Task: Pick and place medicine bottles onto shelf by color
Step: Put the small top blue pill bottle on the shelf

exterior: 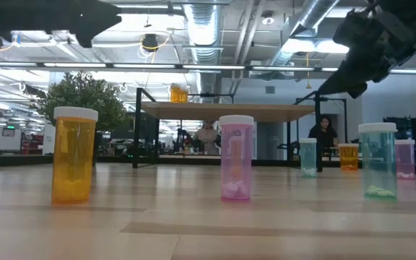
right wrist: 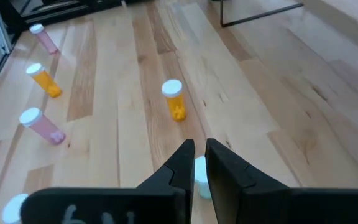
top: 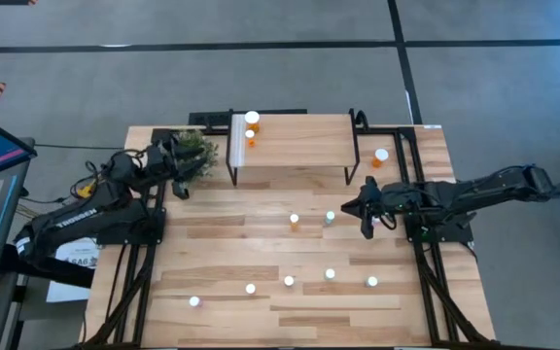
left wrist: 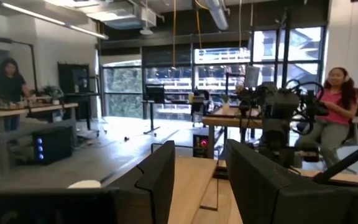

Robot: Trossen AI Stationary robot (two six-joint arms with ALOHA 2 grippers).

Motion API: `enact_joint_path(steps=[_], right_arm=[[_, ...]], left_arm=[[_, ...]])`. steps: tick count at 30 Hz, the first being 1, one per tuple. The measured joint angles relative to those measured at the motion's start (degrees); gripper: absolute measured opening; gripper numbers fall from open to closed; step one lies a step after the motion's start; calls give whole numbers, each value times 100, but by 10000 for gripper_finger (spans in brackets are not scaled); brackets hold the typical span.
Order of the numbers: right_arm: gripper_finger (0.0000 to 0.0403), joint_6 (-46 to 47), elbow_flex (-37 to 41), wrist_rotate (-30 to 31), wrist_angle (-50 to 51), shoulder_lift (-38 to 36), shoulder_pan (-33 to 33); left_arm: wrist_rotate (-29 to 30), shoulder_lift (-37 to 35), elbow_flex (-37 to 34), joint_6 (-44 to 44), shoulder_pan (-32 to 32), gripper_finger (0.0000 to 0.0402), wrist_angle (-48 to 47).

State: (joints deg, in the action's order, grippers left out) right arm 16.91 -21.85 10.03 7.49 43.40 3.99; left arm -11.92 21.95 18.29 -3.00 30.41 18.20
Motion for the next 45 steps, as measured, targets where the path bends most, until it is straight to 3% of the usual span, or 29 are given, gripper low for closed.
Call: enact_joint_path(steps=[12,24,34,45], right_arm=[[160,-31,0,-69,-356,846,0],[251,-33,0,-69,-813,1602,0],[256,-42,0,-67,-1027,2069,0],[256,-33,0,53,-1459,2617,-7]], left_arm=[[81,-1162,-619,-221,-2,130,-144],[79,-1263,-624,-222,-2,130,-566],[74,-1263,-623,-222,-1,130,-1492],[70,-1263,-621,-219,-2,130,-3800]])
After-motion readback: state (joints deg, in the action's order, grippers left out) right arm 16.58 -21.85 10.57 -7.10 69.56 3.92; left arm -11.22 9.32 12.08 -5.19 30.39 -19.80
